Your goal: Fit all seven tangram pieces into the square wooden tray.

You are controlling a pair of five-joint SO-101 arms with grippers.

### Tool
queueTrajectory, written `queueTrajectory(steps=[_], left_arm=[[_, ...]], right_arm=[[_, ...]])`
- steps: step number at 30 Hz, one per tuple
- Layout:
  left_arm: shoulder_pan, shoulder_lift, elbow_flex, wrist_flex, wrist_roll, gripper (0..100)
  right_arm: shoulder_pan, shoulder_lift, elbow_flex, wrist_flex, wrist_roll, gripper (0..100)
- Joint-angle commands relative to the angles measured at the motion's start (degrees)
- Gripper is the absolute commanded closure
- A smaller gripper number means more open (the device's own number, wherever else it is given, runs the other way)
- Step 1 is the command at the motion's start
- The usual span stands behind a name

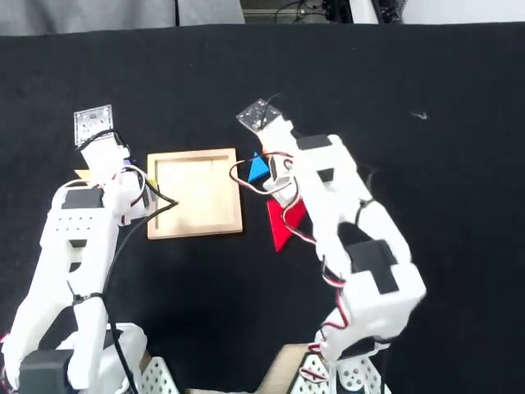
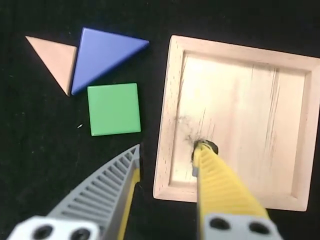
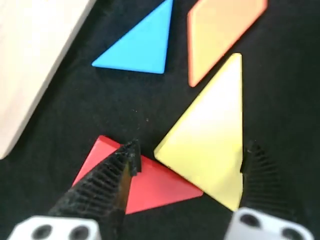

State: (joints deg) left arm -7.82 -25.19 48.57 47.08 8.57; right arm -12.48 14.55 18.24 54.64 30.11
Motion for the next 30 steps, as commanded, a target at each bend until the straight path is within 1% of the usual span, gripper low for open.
queueTrajectory(steps=[1,8,12,17,20,22,30], left_arm=[[-0.6,-0.2,-0.7,-0.5,0.5,82],[-0.4,-0.2,-0.8,-0.4,0.4,82],[-0.5,-0.2,-0.7,-0.4,0.6,82],[-0.7,-0.2,-0.7,-0.4,0.7,82],[-0.7,-0.2,-0.7,-0.4,0.7,82],[-0.7,-0.2,-0.7,-0.4,0.7,82],[-0.6,-0.2,-0.7,-0.4,0.7,82]], right_arm=[[0.4,0.5,-3.9,-1.0,0.6,68.0],[1.5,1.6,-4.2,-1.3,0.7,68.0],[2.2,5.8,-6.9,-1.0,0.7,68.0],[2.4,9.5,-12.4,4.0,0.7,68.3],[2.6,10.1,-13.0,4.0,1.0,73.0],[3.1,10.1,-13.0,4.2,2.5,74.3],[8.3,10.1,-12.9,4.3,3.0,74.3]])
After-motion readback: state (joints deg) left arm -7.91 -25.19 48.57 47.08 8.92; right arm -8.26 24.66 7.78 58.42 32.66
